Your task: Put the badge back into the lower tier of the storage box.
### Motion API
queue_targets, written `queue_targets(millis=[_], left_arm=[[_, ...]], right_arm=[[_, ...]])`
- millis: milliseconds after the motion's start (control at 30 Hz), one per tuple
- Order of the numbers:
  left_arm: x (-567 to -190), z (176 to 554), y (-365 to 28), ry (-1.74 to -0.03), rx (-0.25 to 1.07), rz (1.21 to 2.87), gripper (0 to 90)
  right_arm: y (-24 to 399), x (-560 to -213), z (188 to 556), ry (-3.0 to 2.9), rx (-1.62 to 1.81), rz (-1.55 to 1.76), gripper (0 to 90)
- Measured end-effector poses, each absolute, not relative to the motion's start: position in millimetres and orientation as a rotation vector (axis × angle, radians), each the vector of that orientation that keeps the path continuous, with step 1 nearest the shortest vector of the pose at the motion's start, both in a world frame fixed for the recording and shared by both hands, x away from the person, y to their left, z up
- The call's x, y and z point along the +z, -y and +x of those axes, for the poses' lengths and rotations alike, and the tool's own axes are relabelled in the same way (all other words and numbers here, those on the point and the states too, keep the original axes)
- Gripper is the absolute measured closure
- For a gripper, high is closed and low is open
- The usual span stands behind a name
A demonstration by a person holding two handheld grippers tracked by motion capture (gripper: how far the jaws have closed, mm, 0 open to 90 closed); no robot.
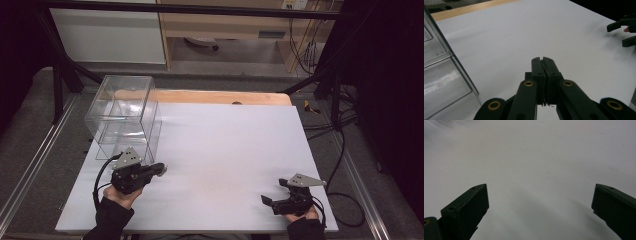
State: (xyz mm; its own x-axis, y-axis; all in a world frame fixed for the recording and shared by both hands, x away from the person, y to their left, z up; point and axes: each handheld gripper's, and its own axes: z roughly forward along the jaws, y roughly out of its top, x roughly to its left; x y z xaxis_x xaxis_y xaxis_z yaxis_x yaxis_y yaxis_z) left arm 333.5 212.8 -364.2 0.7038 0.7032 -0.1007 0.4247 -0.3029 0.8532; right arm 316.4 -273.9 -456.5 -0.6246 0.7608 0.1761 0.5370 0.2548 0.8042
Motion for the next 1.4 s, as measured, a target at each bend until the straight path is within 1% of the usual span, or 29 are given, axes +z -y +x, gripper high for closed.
queue_targets(millis=[1400], left_arm=[[-340.6,327.7,-247.7,-0.904,0.440,1.817,88.1]], right_arm=[[273.8,-456.5,316.4,-2.283,1.301,1.207,1.6]])
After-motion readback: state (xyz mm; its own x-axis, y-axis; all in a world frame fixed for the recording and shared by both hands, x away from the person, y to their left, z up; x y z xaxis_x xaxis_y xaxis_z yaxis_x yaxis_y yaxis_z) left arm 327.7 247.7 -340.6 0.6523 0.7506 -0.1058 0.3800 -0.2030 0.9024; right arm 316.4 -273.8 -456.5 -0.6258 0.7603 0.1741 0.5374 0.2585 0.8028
